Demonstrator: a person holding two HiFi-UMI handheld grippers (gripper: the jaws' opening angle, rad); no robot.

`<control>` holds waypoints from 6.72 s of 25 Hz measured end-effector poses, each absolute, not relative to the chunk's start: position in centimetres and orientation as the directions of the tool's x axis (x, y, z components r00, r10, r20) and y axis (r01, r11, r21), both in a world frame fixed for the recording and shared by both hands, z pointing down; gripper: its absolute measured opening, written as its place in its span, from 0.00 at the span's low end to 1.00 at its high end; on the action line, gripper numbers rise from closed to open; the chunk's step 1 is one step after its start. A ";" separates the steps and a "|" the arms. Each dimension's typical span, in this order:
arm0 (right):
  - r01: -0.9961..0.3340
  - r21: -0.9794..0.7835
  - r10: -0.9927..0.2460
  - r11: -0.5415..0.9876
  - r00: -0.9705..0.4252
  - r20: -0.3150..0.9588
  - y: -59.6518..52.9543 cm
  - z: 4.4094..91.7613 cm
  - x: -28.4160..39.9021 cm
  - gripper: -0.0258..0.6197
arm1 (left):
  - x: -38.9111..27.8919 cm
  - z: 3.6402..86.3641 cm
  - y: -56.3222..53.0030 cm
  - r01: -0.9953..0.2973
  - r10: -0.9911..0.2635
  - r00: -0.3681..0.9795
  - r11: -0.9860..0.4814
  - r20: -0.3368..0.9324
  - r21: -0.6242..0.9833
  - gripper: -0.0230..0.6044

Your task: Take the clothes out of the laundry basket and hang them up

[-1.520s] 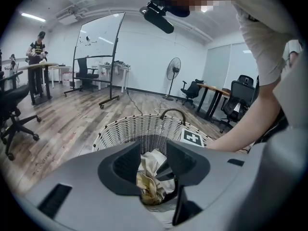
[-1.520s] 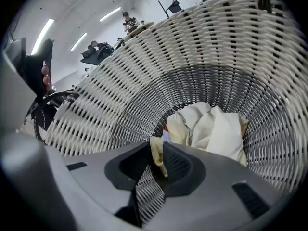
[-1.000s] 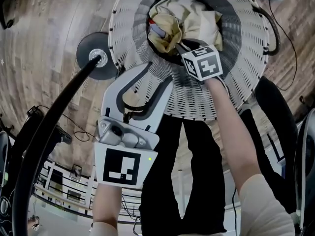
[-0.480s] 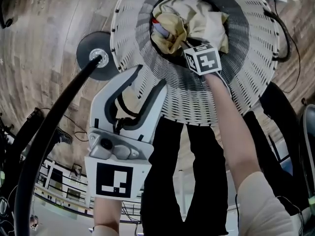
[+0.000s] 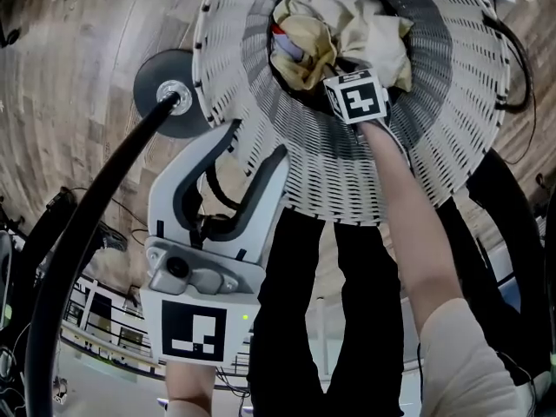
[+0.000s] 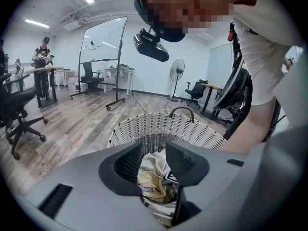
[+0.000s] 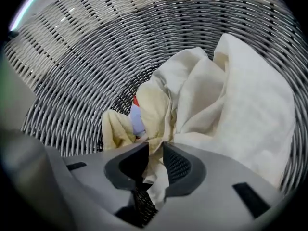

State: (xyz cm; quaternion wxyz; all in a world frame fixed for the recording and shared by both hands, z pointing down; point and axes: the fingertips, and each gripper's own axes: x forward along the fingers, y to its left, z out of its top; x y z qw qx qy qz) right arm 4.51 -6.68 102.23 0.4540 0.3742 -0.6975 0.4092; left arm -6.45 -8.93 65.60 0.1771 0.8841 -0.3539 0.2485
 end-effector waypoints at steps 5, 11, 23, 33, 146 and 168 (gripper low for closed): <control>-0.907 -0.205 -0.160 0.369 -0.280 0.947 -7.0 103.0 4.8 0.13 | -6.6 65.8 -8.9 -0.712 -0.534 0.622 -0.691 0.572 0.129 0.30; -0.910 -0.207 -0.150 0.360 -0.275 0.950 -6.9 102.6 5.0 0.07 | -6.8 65.6 -9.0 -0.717 -0.537 0.612 -0.687 0.580 0.121 0.30; -0.888 -0.254 -0.123 0.384 -0.322 0.939 -6.0 97.5 4.8 0.07 | -6.0 63.1 -9.6 -0.732 -0.551 0.588 -0.674 0.592 0.101 0.30; -0.860 -0.300 -0.154 0.412 -0.391 0.907 -5.2 89.3 4.1 0.06 | -4.4 61.9 -6.7 -0.735 -0.527 0.572 -0.669 0.628 0.109 0.28; -0.471 -0.246 -0.484 0.847 -0.875 0.007 7.4 -2.3 -13.2 0.06 | -19.1 8.1 13.0 -0.887 -0.923 0.326 -0.374 0.207 -0.270 0.08; -0.479 -0.112 -0.485 0.870 -0.874 -0.029 10.1 -6.1 -21.5 0.06 | -31.2 -0.7 15.4 -0.859 -0.967 0.237 -0.253 0.092 -0.445 0.08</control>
